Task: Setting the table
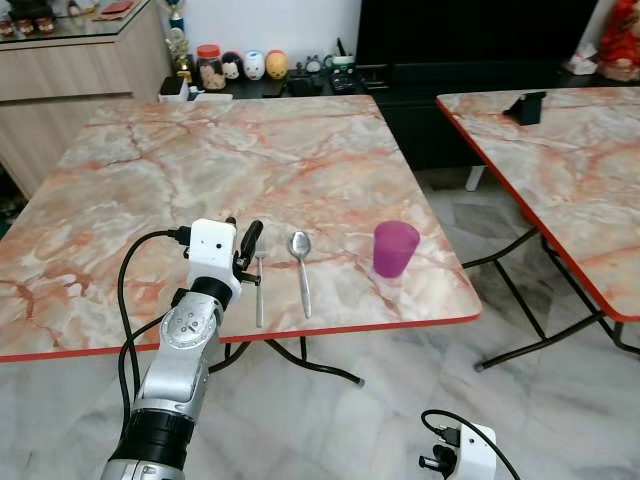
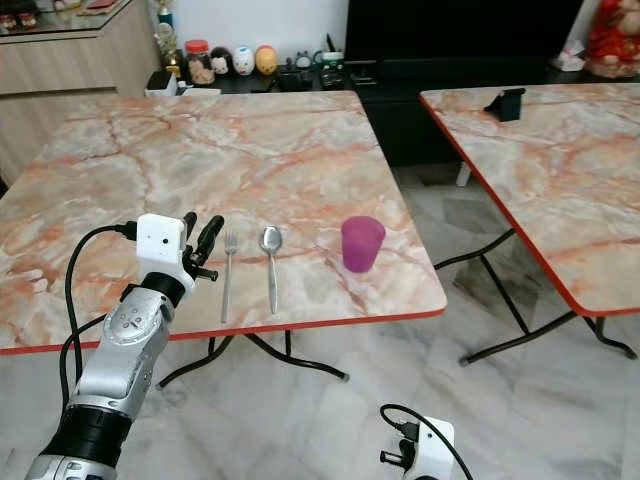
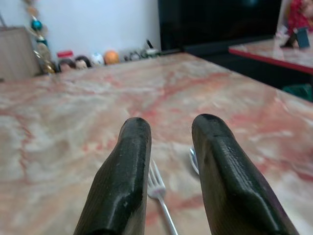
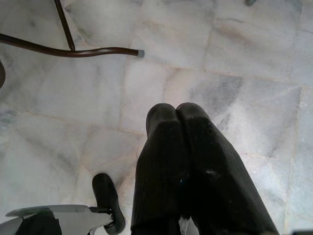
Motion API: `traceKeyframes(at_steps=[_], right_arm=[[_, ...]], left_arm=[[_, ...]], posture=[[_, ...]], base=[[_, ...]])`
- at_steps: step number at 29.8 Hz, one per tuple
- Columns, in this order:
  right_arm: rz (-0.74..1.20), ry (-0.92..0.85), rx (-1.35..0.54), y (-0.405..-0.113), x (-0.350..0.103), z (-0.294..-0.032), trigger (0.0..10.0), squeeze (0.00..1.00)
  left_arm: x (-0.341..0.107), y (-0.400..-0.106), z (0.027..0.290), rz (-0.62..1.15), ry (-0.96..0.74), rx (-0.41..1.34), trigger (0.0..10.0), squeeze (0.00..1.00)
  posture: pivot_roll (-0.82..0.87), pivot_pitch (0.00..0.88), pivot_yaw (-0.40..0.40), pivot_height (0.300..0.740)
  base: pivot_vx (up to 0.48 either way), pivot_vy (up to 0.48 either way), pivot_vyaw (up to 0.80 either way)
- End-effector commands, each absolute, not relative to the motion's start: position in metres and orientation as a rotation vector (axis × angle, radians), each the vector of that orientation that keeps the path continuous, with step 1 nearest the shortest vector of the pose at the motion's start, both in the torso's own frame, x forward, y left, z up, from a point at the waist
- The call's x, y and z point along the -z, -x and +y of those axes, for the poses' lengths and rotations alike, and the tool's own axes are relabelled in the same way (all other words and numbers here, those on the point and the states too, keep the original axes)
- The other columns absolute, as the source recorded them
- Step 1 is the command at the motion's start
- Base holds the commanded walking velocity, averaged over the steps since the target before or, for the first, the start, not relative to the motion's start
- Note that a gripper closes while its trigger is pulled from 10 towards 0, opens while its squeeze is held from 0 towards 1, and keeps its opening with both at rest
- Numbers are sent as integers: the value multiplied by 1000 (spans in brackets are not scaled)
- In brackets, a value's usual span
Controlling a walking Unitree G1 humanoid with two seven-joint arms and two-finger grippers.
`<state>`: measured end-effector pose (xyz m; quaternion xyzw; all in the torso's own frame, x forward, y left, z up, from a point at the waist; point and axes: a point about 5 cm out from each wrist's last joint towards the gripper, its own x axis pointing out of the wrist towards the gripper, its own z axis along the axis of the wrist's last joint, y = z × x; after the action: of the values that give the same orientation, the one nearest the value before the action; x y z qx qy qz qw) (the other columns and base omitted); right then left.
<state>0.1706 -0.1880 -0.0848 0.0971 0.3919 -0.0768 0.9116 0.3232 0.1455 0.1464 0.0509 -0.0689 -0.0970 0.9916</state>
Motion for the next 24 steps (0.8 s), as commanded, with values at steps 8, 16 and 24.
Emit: traceKeyframes(at_steps=[8,16,24], right_arm=[[815,-200,169,-169,85,-191,10000,0],[815,-200,172,-169,85,-191,10000,0],[814,-199,175,-169,85,-192,10000,0]], left_arm=[[-136,-320,153,-113,-94,150,10000,0],[-116,-291,224,-136,-180,-282,10000,0],[-73,-243,293,19,-345,-650,10000,0]], posture=[[46,0,-2,736],[46,0,-1,736],[47,0,0,736]], base=[[0,0,0],[0,0,0],[0,0,0]])
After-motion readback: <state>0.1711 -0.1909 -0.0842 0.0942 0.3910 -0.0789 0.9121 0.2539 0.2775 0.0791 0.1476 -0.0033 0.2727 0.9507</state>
